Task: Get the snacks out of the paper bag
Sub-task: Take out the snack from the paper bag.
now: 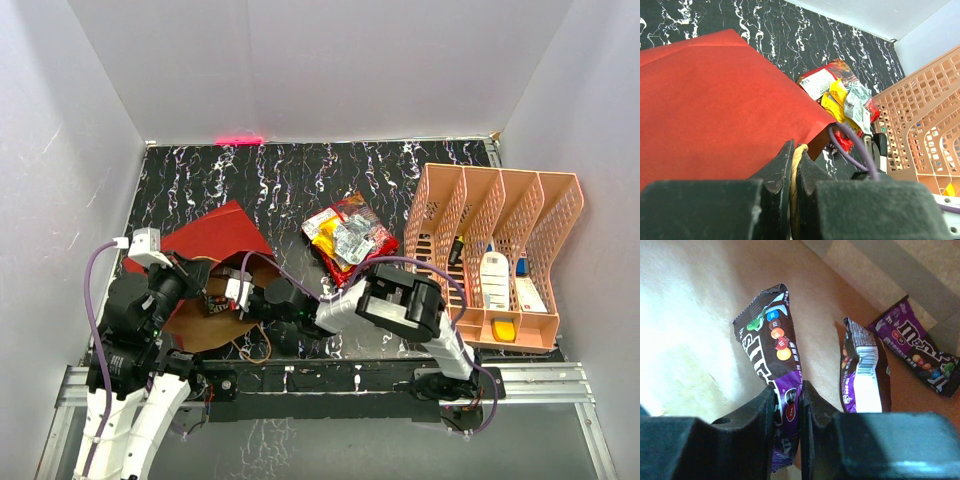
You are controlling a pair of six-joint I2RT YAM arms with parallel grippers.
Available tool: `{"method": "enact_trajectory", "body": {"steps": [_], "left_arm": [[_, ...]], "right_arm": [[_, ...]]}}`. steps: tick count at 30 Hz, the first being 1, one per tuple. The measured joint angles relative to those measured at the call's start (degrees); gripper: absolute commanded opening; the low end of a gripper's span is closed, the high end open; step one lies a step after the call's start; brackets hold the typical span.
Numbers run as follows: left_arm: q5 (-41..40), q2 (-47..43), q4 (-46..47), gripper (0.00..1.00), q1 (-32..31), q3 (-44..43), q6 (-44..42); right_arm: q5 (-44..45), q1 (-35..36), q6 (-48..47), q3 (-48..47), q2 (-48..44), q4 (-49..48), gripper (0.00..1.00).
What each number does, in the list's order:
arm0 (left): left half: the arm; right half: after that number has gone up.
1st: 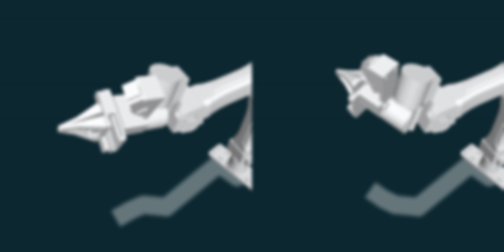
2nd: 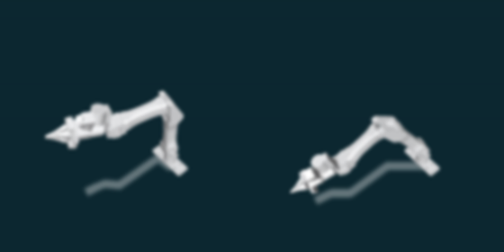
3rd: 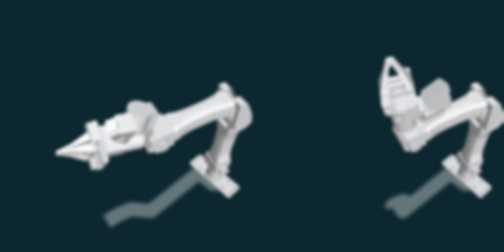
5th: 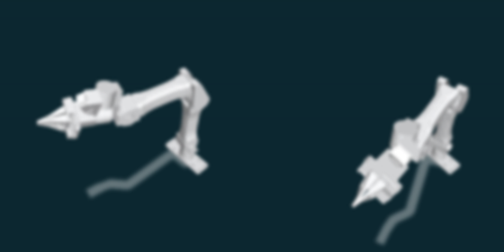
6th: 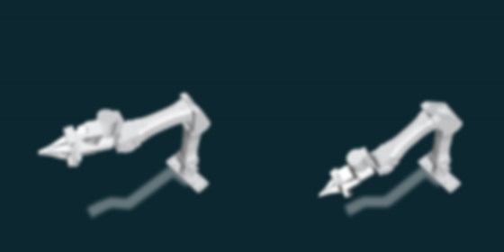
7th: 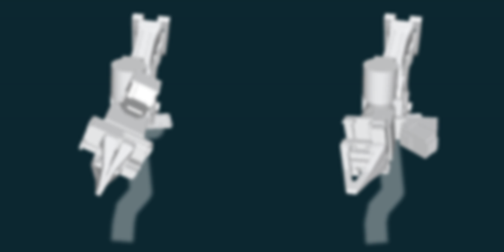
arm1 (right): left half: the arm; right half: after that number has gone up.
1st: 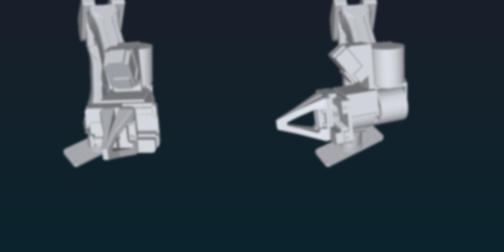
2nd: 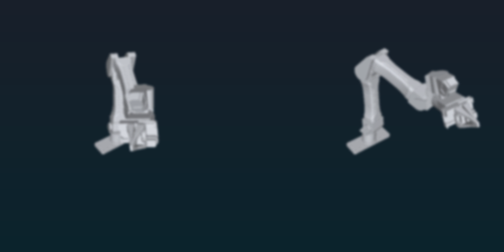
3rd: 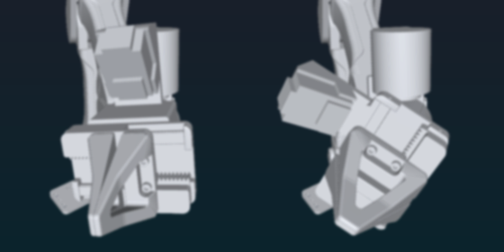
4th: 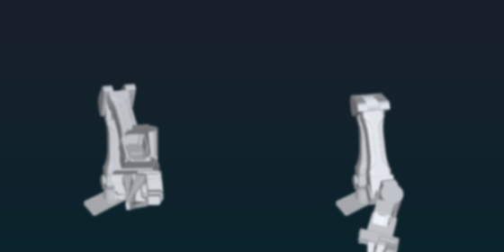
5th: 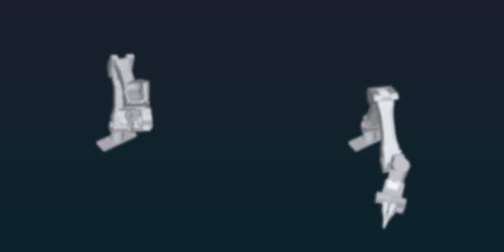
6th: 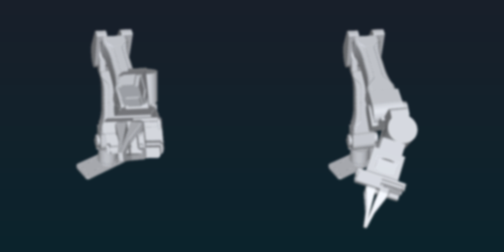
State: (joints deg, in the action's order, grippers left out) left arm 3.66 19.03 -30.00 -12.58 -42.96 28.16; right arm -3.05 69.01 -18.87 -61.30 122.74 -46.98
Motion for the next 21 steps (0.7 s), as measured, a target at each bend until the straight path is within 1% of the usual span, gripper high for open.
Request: {"method": "enact_trajectory", "body": {"steps": [2,6,9,14,17,19,21], "left_arm": [[0.0,0.3,0.0,0.00,0.0,0.0,0.0],[0.0,0.8,0.0,0.00,0.0,0.0,0.0],[0.0,1.0,0.0,0.00,0.1,0.0,0.0],[0.0,1.2,0.0,0.00,0.1,0.0,0.0],[0.0,1.5,0.0,0.00,0.1,0.0,0.0],[0.0,1.8,0.0,0.00,0.1,0.0,0.0],[0.0,1.9,0.0,0.00,0.1,0.0,0.0]], "right_arm": [[-0.1,0.3,0.7,0.9,-2.5,0.7,0.12],[-0.6,0.7,2.8,3.7,-9.2,1.0,0.12],[-1.9,0.7,5.1,7.8,-15.0,0.6,0.11],[-3.5,0.7,8.6,21.6,-28.0,1.2,0.09],[-2.9,0.7,10.6,29.2,-36.2,5.5,0.09],[-1.1,0.8,11.5,34.1,-43.9,10.8,0.08],[2.4,0.8,12.2,36.7,-51.9,17.3,0.08]]}}
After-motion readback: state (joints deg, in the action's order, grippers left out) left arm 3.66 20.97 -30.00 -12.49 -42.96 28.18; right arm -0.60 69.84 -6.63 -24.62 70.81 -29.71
